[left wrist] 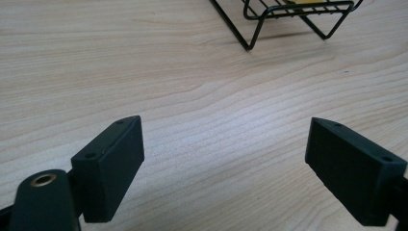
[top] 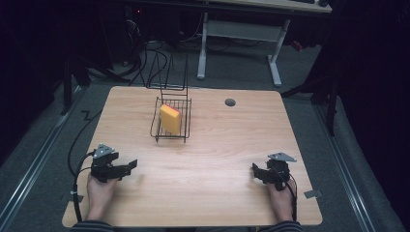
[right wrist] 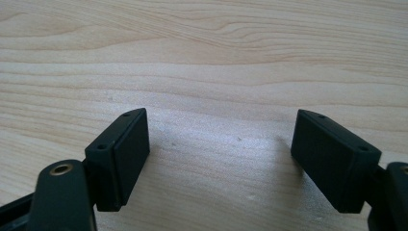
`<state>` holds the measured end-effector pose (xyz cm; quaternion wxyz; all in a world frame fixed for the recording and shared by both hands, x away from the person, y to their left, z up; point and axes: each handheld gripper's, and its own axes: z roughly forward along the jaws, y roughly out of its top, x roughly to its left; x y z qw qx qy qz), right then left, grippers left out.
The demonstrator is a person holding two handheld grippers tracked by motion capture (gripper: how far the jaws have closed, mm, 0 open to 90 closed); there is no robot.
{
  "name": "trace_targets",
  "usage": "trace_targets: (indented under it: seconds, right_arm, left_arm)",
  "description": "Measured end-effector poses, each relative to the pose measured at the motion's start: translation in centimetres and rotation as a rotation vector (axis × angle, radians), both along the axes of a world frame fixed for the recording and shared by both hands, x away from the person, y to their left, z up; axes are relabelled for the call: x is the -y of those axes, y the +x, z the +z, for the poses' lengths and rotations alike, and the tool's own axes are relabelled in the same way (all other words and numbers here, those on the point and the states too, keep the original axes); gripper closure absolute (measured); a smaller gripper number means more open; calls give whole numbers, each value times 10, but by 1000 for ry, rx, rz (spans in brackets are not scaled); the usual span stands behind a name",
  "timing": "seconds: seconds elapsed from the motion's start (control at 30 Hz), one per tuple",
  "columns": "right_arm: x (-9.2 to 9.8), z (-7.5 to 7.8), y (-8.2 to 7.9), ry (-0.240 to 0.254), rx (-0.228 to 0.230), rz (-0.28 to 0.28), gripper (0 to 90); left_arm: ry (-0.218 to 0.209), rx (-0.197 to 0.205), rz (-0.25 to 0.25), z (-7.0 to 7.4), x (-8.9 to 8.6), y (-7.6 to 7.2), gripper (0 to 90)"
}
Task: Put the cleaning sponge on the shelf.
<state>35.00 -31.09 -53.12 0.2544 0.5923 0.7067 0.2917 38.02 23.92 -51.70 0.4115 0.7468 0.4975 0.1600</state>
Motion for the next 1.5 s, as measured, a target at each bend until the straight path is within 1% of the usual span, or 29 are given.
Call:
trace_targets:
  seconds: [0.07,0.17,0.23,0.43,0.67,0.7,0.87,0.97,1.17,1.33,1.4,1.43,1.5]
  right_arm:
    - [1,0,0,-8,5,9,214]
    - [0,0,0,-1,1,1,214]
    - [1,0,0,-8,5,8,214]
    - [1,0,0,-6,3,6,214]
    - [1,0,0,-6,3,7,214]
    - [0,0,0,0,0,0,214]
    - [1,0,0,-6,3,6,214]
    - [1,0,0,-6,4,6,214]
    - [1,0,0,-6,4,6,214]
    - [0,0,0,-1,1,1,214]
    - [1,0,0,-8,5,8,214]
    - [0,0,0,1,0,-1,214]
    - [0,0,0,-3,2,4,214]
  left_arm:
    - [-1,0,5,-2,1,1,146]
    - [10,-6,8,-5,2,2,147]
    - [17,-7,9,-7,3,3,147]
    - [37,-10,22,-12,5,5,147]
    - [55,-11,33,-16,7,8,147]
    - [57,-11,35,-16,7,8,147]
    - [74,-14,41,-18,7,10,147]
    - [74,-16,47,-20,8,12,147]
    - [108,-18,48,-20,11,14,147]
    - [151,-15,50,-21,14,15,148]
    - [171,-14,52,-21,16,15,147]
    - [182,-13,51,-21,17,15,146]
    - [183,-13,51,-21,17,15,141]
